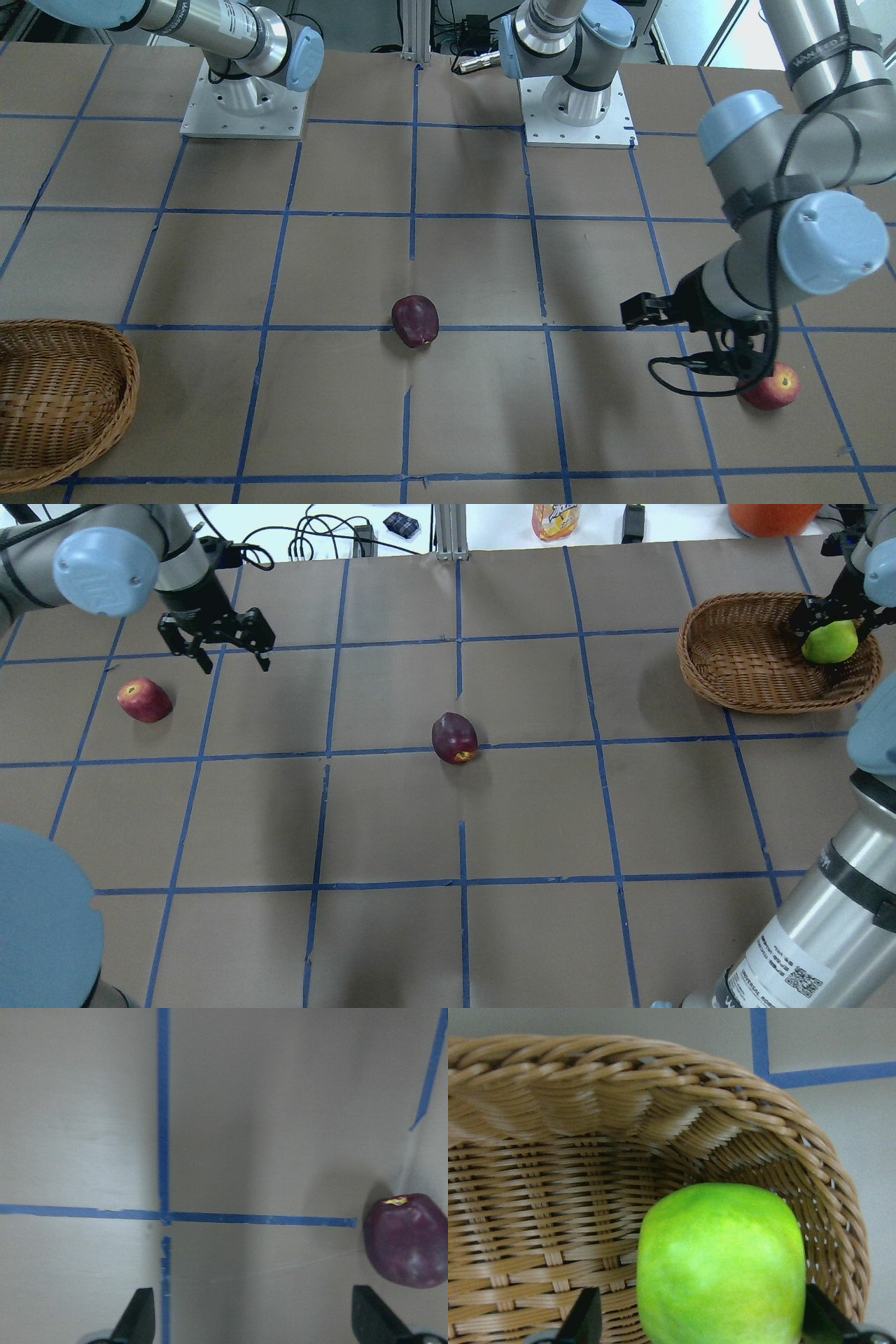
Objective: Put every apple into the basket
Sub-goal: 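Grasp the red apple with left gripper while right moves toward center, then lower right gripper onto dark apple and grasp while left lifts red apple, then carry dark apple to basket with right while left carries red apple centerward, then release dark apple in basket while left sets red apple at center, then move right gripper over the red apple while left gripper retracts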
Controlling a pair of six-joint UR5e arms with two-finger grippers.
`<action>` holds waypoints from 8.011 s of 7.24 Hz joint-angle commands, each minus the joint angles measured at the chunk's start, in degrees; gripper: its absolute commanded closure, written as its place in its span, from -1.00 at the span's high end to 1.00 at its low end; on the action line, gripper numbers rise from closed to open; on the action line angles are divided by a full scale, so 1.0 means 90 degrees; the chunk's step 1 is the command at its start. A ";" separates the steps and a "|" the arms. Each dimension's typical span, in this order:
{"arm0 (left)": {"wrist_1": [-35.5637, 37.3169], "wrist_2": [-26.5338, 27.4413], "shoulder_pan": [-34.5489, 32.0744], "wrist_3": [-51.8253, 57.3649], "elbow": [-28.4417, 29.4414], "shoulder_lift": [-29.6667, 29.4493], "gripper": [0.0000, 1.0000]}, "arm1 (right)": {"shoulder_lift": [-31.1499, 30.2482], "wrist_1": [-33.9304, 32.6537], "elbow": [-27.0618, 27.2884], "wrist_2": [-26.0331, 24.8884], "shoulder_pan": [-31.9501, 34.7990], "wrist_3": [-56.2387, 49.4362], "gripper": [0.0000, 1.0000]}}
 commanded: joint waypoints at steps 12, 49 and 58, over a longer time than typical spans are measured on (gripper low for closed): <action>0.2102 0.0070 0.1817 0.2838 0.0004 -0.1429 -0.32 | -0.1273 0.1117 0.0965 0.1797 0.4665 0.4010 1.00; -0.0909 -0.0334 -0.1055 -0.1080 -0.0905 0.2890 1.00 | -0.2052 0.0124 0.1660 0.0402 0.1548 0.0639 1.00; -0.0867 -0.0184 -0.1104 -0.1069 -0.0924 0.2860 1.00 | -0.1734 0.0546 0.2091 0.1769 0.5066 0.5541 1.00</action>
